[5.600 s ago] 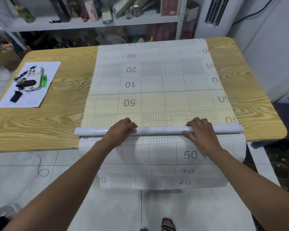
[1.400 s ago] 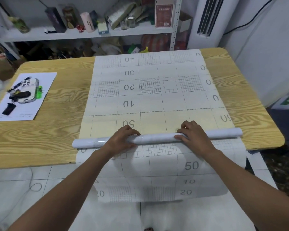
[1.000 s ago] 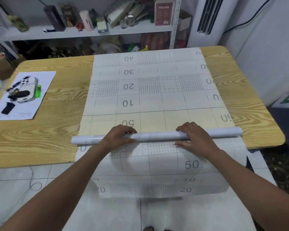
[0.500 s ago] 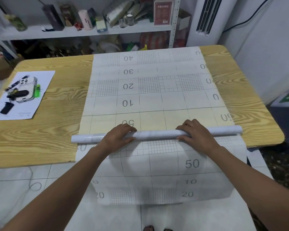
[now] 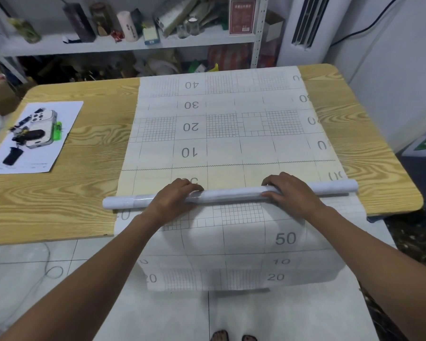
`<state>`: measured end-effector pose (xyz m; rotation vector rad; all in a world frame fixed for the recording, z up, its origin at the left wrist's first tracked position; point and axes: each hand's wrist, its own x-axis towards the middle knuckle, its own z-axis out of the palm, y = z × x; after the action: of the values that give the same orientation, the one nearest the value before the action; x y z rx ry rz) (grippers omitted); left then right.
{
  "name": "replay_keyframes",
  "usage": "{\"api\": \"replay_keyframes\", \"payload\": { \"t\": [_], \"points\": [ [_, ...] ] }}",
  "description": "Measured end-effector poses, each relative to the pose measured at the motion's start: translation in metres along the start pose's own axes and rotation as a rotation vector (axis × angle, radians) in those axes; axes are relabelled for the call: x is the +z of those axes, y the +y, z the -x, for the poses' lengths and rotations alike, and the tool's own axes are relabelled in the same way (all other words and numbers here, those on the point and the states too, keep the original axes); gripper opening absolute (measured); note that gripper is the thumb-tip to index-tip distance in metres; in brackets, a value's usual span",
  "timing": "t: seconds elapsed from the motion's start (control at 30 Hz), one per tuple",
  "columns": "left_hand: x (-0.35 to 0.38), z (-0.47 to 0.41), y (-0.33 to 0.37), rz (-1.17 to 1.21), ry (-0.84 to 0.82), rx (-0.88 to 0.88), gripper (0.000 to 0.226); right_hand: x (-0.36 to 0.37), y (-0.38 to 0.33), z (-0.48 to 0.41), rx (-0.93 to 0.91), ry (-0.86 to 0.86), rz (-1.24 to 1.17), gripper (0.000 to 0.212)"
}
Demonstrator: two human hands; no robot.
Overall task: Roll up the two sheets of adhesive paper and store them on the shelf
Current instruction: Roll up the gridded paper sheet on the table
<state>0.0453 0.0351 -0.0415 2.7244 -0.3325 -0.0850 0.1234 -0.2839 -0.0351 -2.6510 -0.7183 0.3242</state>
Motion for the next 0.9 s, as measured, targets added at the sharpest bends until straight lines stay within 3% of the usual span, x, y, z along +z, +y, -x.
{"api": "replay_keyframes", "payload": {
  "t": [0.3,0.47,0.7,0.9],
  "points": [
    [-0.004,-0.005,0.003,0.01,-0.038,0.013,0.035,0.007,-0.006,0.01,-0.059,0.09,0.015,0.028],
    [-0.005,-0.006,0.004,-0.049,-0.051,0.019,0.035,0.02,-0.002,0.018,-0.107,0.203,0.117,0.041],
    [-0.006,0.0,0.007,-0.216,-0.025,0.243,0.045,0.032,-0.013,0.022,-0.087,0.261,0.214,0.047],
    [-0.006,-0.002,0.004,-0.085,-0.085,0.116,0.042,0.024,-0.012,0.015,-0.068,0.238,0.125,0.038]
  ]
}}
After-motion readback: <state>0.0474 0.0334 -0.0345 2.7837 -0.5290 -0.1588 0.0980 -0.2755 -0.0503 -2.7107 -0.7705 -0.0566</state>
